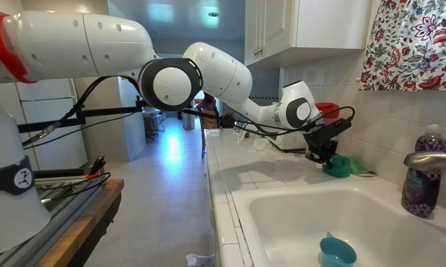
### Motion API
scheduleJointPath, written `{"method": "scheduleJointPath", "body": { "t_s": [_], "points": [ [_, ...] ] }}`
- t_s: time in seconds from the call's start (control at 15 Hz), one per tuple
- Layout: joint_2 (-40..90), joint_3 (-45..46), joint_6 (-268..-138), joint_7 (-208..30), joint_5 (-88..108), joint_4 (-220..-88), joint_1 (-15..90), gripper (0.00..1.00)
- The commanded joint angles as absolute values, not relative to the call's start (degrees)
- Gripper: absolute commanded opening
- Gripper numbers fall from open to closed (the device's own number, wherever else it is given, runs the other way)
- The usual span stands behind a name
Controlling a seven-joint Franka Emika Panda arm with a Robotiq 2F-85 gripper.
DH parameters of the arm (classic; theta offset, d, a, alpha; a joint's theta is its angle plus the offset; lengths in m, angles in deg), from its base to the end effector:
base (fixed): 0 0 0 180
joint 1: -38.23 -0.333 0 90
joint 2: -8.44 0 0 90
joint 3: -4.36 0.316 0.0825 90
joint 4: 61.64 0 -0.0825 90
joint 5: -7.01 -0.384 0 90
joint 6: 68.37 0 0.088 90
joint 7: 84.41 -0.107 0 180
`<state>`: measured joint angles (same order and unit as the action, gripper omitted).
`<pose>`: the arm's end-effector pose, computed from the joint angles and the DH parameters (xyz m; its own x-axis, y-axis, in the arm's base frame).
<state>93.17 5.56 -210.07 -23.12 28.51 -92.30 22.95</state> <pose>0.7996 0.2255 0.1328 0.0177 0.9965 -0.0813 0.8654 0.0254 0.5004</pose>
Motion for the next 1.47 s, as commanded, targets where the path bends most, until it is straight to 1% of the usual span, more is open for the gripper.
{"method": "scheduleJointPath", "body": {
  "t_s": [0.0, 0.33, 0.73, 0.93, 1.4],
  "points": [
    [93.8, 6.4, -209.5, -19.1, 28.4, -90.5, 22.7, 0.01],
    [91.2, 6.8, -206.5, -24.5, 27.7, -92.0, 20.2, 0.01],
    [90.5, 9.2, -196.6, -29.9, 25.7, -93.8, 18.8, 0.01],
    [90.6, 8.1, -193.4, -37.0, 26.1, -93.4, 18.2, 0.01],
    [90.6, 8.1, -193.5, -44.4, 26.8, -92.8, 18.2, 0.01]
  ]
}}
